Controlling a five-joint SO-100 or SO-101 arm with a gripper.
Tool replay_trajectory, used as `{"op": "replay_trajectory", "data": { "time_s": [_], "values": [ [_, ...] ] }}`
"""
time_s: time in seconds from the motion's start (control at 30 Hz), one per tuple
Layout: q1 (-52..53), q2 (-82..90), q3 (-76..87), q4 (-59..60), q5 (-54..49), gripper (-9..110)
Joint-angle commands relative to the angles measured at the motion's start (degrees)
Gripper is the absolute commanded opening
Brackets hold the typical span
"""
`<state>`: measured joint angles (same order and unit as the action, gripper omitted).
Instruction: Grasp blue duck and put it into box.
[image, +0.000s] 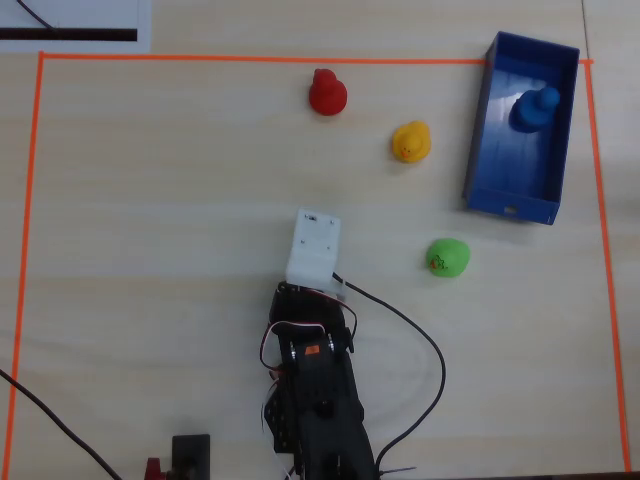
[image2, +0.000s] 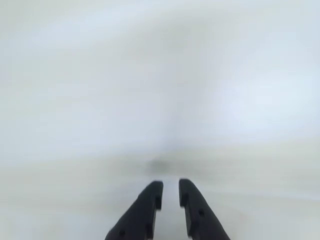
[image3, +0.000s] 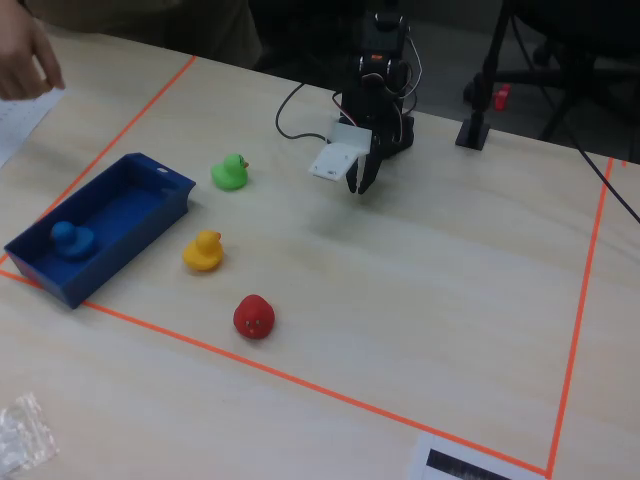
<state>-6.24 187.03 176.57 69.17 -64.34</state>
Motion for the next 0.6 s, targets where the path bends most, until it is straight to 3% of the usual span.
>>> {"op": "replay_trajectory", "data": {
  "time_s": [0.0,0.57],
  "values": [
    [1.8,2.6,1.6,5.4,-4.0,0],
    [2.2,2.6,1.7,5.4,-3.8,4]
  ]
}}
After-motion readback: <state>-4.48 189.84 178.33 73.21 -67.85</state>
